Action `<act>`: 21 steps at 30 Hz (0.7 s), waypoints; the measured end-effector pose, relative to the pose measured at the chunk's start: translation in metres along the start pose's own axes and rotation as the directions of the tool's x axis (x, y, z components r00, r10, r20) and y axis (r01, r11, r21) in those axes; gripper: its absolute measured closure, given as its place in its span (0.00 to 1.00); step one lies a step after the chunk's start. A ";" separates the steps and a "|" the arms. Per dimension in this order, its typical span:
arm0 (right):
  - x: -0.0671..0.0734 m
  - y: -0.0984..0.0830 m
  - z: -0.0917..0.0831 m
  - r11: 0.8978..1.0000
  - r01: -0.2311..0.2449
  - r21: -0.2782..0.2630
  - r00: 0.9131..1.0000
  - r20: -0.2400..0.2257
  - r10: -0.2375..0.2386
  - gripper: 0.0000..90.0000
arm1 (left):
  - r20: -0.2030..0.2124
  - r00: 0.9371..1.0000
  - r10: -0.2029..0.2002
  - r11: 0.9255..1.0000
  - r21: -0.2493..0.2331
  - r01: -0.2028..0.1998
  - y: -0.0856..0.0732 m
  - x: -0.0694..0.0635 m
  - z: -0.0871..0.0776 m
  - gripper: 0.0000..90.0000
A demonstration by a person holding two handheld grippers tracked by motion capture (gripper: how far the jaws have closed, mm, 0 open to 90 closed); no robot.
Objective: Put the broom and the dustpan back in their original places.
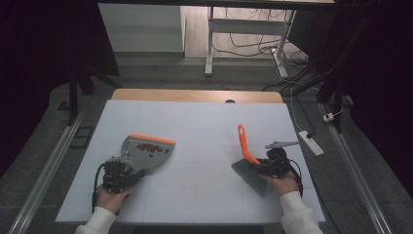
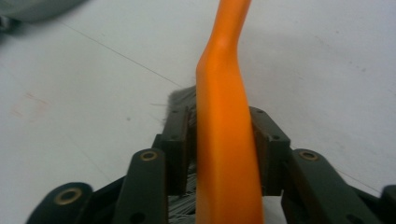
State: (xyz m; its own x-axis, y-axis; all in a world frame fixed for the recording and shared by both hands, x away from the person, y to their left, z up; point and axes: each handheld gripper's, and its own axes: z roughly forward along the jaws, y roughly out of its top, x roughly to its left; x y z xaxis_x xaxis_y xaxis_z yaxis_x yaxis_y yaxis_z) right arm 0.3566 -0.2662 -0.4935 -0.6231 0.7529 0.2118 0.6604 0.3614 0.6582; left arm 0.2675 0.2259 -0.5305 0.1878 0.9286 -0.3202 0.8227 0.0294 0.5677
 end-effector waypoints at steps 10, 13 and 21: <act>-0.006 -0.002 0.006 1.000 0.001 0.031 0.999 0.054 -0.003 0.56 | -0.018 1.000 0.019 0.999 -0.025 -0.019 0.002 0.004 -0.010 0.26; -0.007 -0.003 0.007 0.999 0.001 0.041 0.997 0.075 -0.004 0.53 | -0.027 0.999 0.030 0.999 -0.033 -0.031 0.002 0.006 -0.014 0.26; -0.008 -0.004 0.007 0.999 0.000 0.037 0.993 0.120 -0.004 0.50 | -0.034 0.996 0.082 0.994 -0.064 -0.084 0.006 0.007 -0.023 0.24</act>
State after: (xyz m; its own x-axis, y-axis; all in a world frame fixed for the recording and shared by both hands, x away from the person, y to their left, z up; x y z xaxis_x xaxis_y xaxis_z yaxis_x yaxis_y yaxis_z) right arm 0.3619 -0.2704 -0.5028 -0.5708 0.8122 0.1207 0.6759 0.3813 0.6307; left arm 0.2616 0.2407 -0.5121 0.2368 0.9398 -0.2466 0.7682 -0.0257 0.6397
